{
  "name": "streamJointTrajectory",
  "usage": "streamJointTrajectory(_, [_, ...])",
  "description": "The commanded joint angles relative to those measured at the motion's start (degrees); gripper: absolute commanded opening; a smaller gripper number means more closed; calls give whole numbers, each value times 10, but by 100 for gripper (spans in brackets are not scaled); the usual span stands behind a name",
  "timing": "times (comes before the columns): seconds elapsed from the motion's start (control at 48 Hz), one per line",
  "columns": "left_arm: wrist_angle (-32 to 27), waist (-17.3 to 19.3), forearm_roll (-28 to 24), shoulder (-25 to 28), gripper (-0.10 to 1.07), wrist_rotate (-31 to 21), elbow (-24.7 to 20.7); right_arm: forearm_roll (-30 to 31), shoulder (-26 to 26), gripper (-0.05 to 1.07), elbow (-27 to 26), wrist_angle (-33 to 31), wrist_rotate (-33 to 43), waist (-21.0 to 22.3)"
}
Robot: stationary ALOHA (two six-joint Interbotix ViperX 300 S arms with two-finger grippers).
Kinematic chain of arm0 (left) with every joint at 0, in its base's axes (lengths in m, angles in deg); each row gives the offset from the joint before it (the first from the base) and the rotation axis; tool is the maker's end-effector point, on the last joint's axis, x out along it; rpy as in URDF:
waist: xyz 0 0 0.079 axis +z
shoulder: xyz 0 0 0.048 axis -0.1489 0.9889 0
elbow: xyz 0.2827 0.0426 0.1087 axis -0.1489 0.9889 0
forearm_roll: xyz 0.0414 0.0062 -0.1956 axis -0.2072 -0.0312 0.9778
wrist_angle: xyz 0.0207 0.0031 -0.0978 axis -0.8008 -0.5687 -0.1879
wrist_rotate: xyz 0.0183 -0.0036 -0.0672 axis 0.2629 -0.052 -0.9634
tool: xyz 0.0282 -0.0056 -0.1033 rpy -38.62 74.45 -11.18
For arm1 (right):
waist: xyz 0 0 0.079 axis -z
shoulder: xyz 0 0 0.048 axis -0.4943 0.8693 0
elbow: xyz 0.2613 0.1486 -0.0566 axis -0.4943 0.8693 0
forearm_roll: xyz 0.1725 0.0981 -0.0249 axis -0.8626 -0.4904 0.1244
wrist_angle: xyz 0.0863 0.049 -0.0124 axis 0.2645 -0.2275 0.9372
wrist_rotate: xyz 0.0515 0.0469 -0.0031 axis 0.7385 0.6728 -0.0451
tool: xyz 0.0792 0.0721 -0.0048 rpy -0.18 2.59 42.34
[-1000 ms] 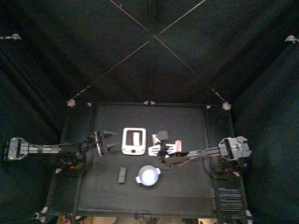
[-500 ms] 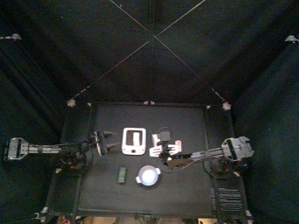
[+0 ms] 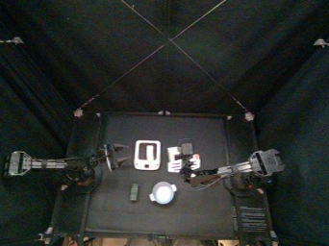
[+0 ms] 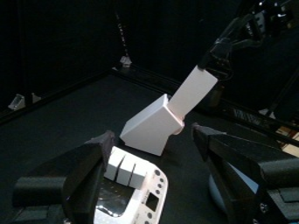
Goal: Pull out cleaver
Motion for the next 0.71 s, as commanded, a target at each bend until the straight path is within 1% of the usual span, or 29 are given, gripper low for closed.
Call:
streamJointTrajectory(0.0, [3,1,-2,1,104,1,-6,17,-31,59,-15,-4,-2,-11])
streamJointTrajectory(0.188, [3,2,-3,1,104,1,-10,32,-49,59,-3,-4,-2,-22])
streamJointTrajectory(0.375, [3,2,-3,1,104,1,-10,49,-65,59,26,11,-4,-24])
streamJointTrajectory(0.542, [3,2,-3,1,104,1,-11,61,-83,59,60,69,-4,-22])
streamJointTrajectory(0.688, [3,1,-8,2,104,1,-14,88,-103,59,107,151,-5,-18])
